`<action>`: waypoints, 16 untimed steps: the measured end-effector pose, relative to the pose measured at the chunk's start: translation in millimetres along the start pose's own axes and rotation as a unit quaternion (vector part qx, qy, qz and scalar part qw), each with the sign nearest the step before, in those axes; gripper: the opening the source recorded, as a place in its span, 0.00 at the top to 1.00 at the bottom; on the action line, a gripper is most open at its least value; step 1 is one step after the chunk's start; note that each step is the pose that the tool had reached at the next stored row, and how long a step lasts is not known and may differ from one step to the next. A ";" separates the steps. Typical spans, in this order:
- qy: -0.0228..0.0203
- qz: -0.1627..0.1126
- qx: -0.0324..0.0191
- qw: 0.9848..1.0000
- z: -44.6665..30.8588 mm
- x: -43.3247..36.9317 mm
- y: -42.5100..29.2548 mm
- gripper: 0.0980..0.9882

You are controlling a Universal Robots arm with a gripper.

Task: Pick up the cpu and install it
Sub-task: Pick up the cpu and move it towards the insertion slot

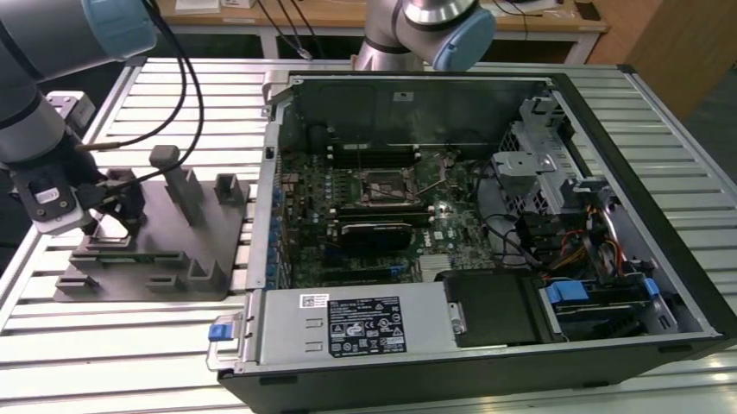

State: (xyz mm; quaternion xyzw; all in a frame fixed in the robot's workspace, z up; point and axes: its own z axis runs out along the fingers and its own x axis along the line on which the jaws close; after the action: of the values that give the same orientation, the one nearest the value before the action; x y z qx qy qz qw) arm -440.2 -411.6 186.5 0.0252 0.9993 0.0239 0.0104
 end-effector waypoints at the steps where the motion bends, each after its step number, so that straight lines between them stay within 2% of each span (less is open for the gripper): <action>1: 0.000 0.000 0.000 1.000 0.6 0.1 0.0 0.38; 4: 0.000 0.000 -0.003 1.000 3.0 0.4 -0.1 0.38; 6: 0.000 0.000 -0.008 1.000 3.8 0.3 -0.2 0.38; 7: 0.001 0.000 -0.010 1.000 3.9 0.3 -0.1 0.38; 15: 0.001 0.000 -0.010 1.000 4.1 0.3 -0.2 0.40; 16: 0.001 0.000 -0.010 1.000 4.0 0.3 -0.2 0.47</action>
State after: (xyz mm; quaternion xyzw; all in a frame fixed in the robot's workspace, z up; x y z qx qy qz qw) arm -440.4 -411.6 182.5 0.0253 0.9990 0.0341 0.0099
